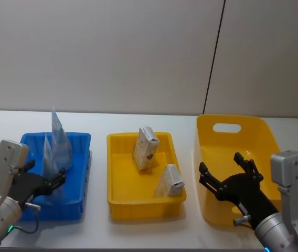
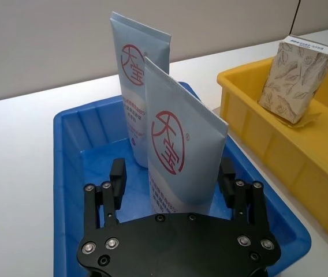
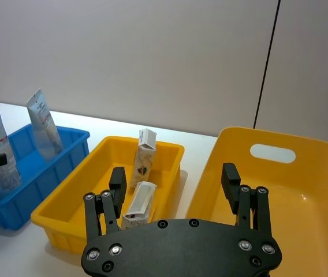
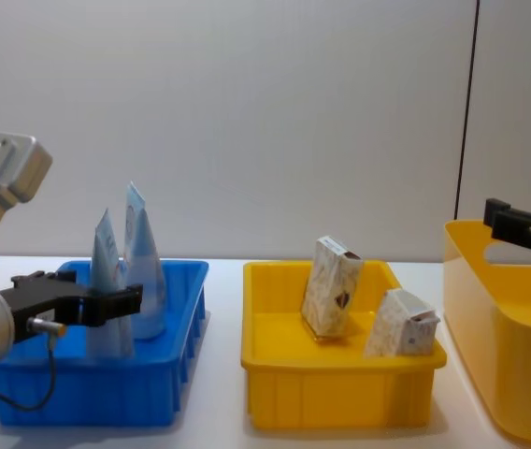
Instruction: Bimanual collaborative sorting of washing and personal care products
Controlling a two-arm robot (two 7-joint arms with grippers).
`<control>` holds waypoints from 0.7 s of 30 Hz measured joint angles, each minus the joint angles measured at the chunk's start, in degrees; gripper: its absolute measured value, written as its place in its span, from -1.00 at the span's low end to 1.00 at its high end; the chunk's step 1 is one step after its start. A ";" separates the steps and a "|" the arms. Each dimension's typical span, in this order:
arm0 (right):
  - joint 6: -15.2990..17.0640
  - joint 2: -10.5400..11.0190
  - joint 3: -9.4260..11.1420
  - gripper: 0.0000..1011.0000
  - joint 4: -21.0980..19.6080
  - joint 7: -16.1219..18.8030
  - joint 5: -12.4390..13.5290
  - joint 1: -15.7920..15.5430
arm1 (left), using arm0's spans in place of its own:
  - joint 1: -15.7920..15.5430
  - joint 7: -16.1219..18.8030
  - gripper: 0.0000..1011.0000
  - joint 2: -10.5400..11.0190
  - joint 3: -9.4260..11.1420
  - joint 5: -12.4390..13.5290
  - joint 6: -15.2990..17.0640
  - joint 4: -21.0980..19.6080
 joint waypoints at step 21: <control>0.00 0.00 0.00 0.99 0.00 0.00 0.00 0.00 | -3.09 -0.08 -0.27 -2.53 0.21 1.60 0.52 4.39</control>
